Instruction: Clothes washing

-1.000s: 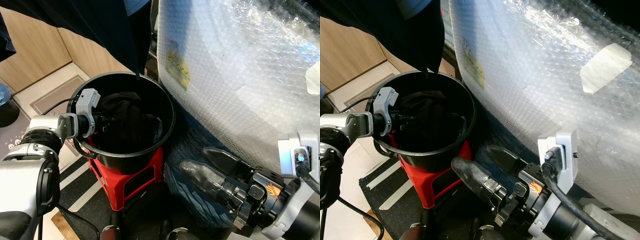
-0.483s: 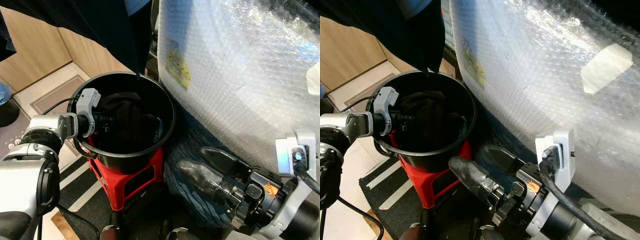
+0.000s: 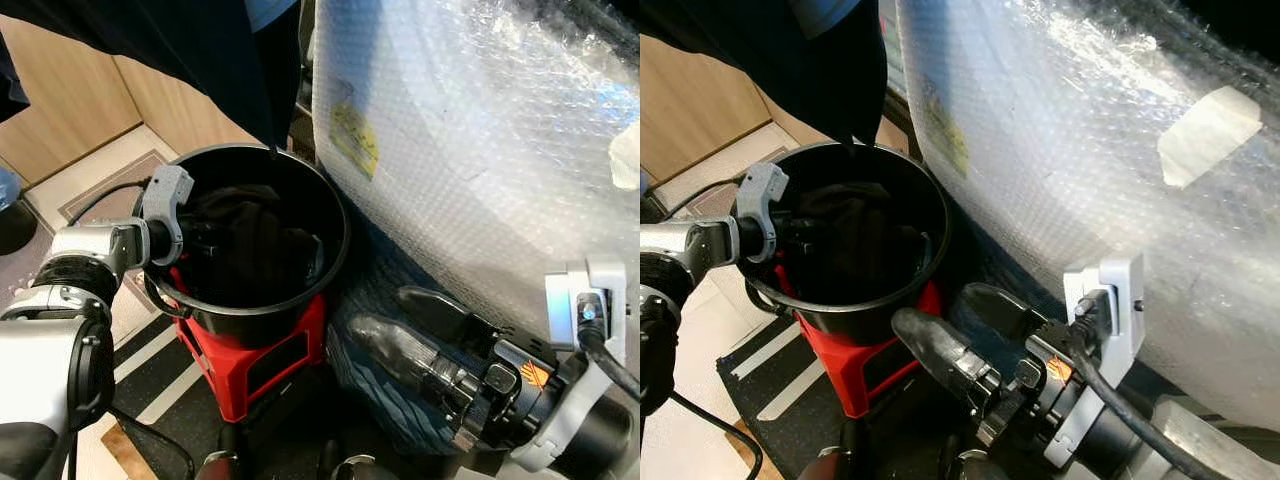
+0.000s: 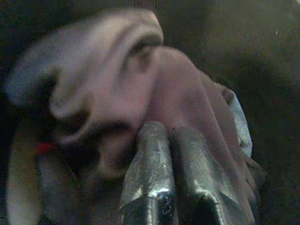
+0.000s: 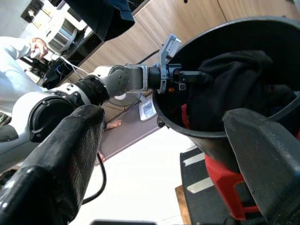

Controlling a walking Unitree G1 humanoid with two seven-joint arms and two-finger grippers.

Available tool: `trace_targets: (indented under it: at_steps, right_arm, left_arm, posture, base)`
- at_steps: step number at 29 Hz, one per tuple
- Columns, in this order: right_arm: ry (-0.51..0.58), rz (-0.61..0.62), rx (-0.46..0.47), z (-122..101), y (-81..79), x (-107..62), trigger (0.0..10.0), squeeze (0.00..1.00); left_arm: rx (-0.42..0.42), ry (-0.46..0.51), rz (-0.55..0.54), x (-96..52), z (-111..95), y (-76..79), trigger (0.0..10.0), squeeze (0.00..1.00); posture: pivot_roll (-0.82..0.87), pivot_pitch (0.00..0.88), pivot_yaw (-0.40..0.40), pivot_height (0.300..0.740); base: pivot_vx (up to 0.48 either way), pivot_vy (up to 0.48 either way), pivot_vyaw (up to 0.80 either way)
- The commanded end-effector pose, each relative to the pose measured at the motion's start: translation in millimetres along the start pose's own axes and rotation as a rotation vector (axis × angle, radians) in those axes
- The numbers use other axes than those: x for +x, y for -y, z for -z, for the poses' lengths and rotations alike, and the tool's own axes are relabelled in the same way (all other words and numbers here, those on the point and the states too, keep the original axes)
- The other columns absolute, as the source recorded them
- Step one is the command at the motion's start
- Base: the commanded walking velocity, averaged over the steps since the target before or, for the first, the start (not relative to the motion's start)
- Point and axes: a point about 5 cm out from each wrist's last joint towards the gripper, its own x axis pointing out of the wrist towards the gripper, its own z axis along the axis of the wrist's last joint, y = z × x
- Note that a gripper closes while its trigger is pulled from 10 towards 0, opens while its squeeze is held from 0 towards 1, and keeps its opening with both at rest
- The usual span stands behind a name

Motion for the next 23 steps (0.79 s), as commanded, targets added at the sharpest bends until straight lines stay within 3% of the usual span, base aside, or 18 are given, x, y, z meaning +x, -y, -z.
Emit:
trace_targets:
  at_steps: [1, 15, 19, 20, 21, 23]
  right_arm:
    - [-0.007, -0.025, -0.012, 1.8, -3.0, 0.2, 10.0, 0.0]
    - [0.0, -0.036, -0.042, -0.7, -1.7, 0.8, 10.0, 0.0]
    - [0.001, -0.036, -0.044, -1.1, -1.8, 0.8, 10.0, 0.0]
    - [0.001, -0.037, -0.044, -1.2, -2.0, 0.9, 10.0, 0.0]
    - [0.002, -0.04, -0.044, -1.2, -2.3, 1.4, 10.0, 0.0]
    - [0.002, -0.04, -0.044, -0.8, -2.0, 2.1, 10.0, 0.0]
  left_arm:
    - [0.038, 0.051, -0.013, -5.5, -16.4, -1.6, 0.0, 0.0]
    - [0.047, 0.058, 0.032, 1.7, -13.8, 6.4, 0.0, 0.0]
    - [0.086, 0.078, 0.063, 4.0, -17.4, 11.2, 0.0, 0.0]
    - [0.096, 0.082, 0.068, 4.3, -17.8, 11.8, 4.2, 0.0]
    - [0.075, 0.071, 0.078, 5.0, -15.3, 12.5, 10.0, 1.0]
    - [0.099, 0.064, 0.093, 5.4, -13.3, 13.3, 10.0, 1.0]
  posture:
    - [-0.16, 0.468, -0.127, 0.74]
    - [-0.18, 0.465, -0.134, 0.74]
    - [-0.18, 0.465, -0.136, 0.74]
    - [-0.18, 0.466, -0.136, 0.74]
    - [-0.18, 0.466, -0.134, 0.74]
    - [-0.18, 0.467, -0.134, 0.74]
  base:
    - [0.0, 0.0, 0.0]
    - [0.0, 0.0, 0.0]
    - [0.0, 0.0, 0.0]
    - [0.0, 0.0, 0.0]
    - [0.0, 0.0, 0.0]
    - [0.0, 0.0, 0.0]
